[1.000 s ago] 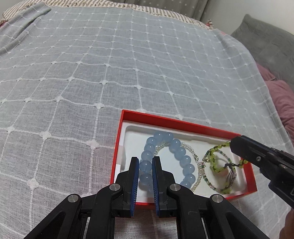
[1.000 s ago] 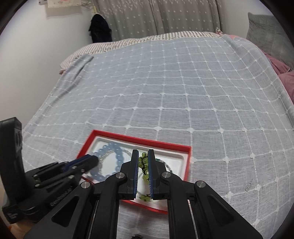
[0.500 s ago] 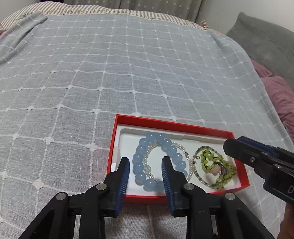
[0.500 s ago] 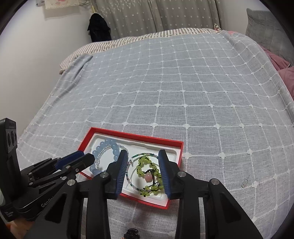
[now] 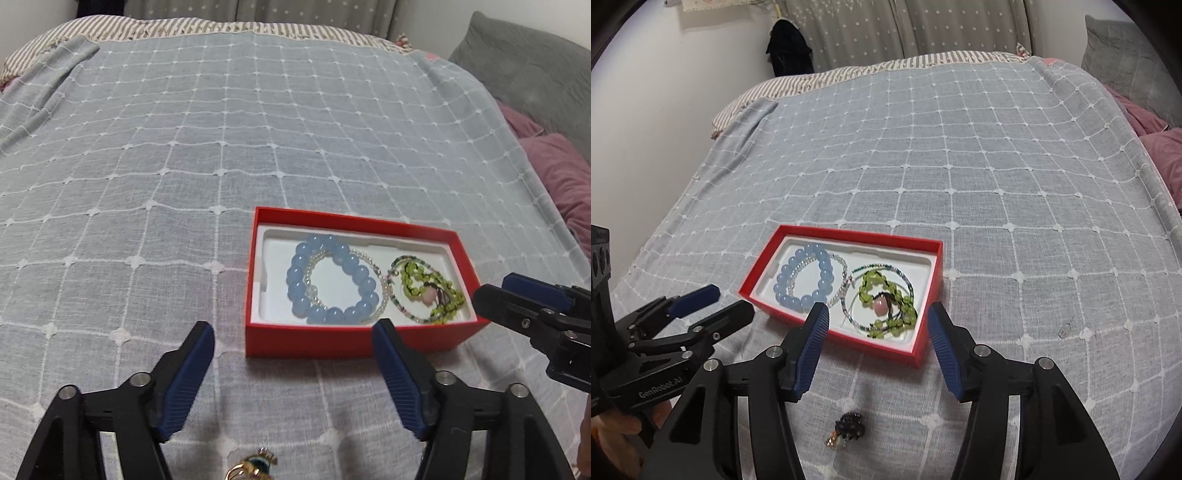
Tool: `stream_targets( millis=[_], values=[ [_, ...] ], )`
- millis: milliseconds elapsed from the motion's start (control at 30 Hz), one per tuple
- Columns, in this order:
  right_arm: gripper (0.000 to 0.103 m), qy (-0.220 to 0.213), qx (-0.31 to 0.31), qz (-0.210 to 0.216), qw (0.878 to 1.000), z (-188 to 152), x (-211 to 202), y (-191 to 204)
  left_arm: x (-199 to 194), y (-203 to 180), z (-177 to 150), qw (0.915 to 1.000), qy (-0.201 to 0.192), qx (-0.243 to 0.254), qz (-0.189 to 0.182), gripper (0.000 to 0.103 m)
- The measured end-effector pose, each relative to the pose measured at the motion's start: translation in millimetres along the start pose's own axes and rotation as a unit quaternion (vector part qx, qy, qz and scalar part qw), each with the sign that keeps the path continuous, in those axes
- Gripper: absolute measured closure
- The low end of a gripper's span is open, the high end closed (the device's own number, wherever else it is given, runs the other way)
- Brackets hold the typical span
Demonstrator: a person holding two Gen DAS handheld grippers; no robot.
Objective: Organize jewelry
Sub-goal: 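Close the left tool on the gold ring while the right tool approaches the black beetle charm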
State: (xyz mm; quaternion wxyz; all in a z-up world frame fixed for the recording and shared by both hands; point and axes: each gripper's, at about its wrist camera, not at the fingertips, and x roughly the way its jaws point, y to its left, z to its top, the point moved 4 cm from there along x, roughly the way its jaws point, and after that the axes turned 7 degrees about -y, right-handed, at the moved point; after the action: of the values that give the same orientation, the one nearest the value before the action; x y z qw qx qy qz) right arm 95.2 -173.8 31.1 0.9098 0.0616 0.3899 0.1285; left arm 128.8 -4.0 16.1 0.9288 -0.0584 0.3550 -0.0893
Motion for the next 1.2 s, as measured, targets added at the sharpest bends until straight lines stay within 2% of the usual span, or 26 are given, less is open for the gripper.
stream_targets(
  millis=[100,200,500,1000,1200],
  values=[
    [0.038,0.010,-0.002,-0.007,1.000,-8,-2,0,-4,3,-7,0.9999,0.009,0.006,0.003,0.014],
    [0.035,0.020,-0.006,-0.012,1.000,-15,-3,0,-5,7,-16,0.9996,0.025,0.011,0.007,0.011],
    [0.034,0.057,-0.020,-0.021,0.998,-43,-7,-6,-8,27,-48,0.9968,0.074,0.023,0.020,0.011],
    [0.034,0.115,-0.069,-0.037,0.990,-101,-3,-11,-21,40,-81,0.9936,0.096,0.053,0.025,0.011],
    [0.034,0.105,-0.091,-0.043,0.989,-106,-1,-5,-16,38,-91,0.9915,0.105,0.071,0.031,0.011]
  ],
)
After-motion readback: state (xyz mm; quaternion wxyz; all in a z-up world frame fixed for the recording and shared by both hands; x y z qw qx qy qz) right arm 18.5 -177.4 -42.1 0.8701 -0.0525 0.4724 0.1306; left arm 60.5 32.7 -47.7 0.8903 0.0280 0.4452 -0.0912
